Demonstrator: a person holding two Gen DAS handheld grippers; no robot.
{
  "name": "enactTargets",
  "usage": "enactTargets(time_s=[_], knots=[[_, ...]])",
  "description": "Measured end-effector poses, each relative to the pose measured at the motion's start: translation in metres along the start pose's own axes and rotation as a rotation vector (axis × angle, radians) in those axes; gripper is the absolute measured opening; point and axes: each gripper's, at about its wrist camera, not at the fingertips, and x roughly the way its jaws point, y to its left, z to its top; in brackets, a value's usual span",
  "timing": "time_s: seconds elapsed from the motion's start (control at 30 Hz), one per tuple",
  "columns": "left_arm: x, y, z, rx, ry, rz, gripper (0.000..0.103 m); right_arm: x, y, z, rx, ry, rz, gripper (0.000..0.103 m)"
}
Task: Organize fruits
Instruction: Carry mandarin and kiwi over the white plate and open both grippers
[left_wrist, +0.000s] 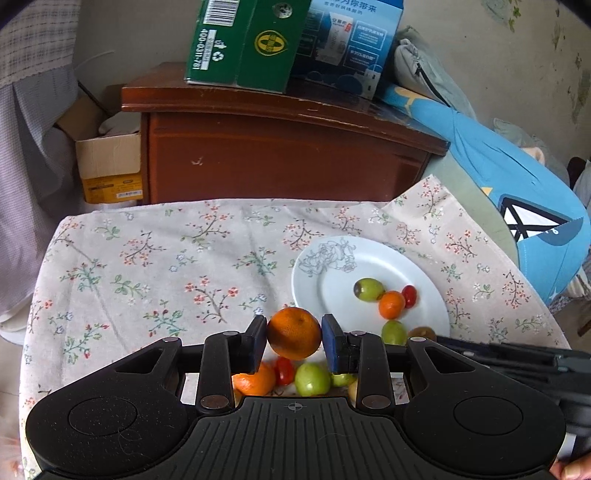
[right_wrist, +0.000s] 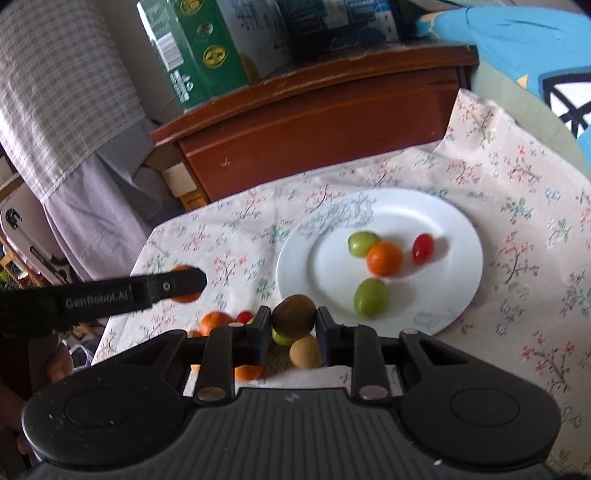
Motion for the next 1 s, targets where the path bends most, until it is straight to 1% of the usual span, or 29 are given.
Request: enactTargets(time_s=[0.1, 0.17, 0.33, 0.5, 0.6, 0.7, 0.8, 1.0], knots=[[0.005, -0.011, 0.008, 0.028, 0.008, -0.030, 0.030, -0.007, -0.012, 0.015, 0.010, -0.030, -0.038, 0.026], [0.010, -0.018, 0.014, 0.047, 0.012, -0.044, 0.030, -0.007, -0.022, 0.022, 0.043, -0.038, -0.050, 0.026], [0.029, -0.035, 0.023, 0.134, 0.034, -0.061, 0.030, 0.004, -0.053, 0.030, 0.154, -0.012, -0.091, 0.026], [0.046, -0.039, 0.024, 0.139, 0.059, -0.081, 0.030, 0.014, -0.072, 0.032, 0.239, 0.012, -0.089, 0.026], [0.053, -0.041, 0.024, 0.157, 0.068, -0.086, 0.030, 0.020, -0.077, 0.032, 0.254, 0.025, -0.100, 0.026], [0.061, -0.040, 0.024, 0.155, 0.087, -0.085, 0.030, 0.025, -0.082, 0.030, 0.278, 0.041, -0.116, 0.026], [0.069, -0.042, 0.022, 0.158, 0.106, -0.088, 0.030, 0.031, -0.088, 0.027, 0.314, 0.066, -0.106, 0.026], [0.079, -0.045, 0.020, 0.157, 0.123, -0.093, 0.030, 0.039, -0.086, 0.025, 0.316, 0.078, -0.113, 0.027]])
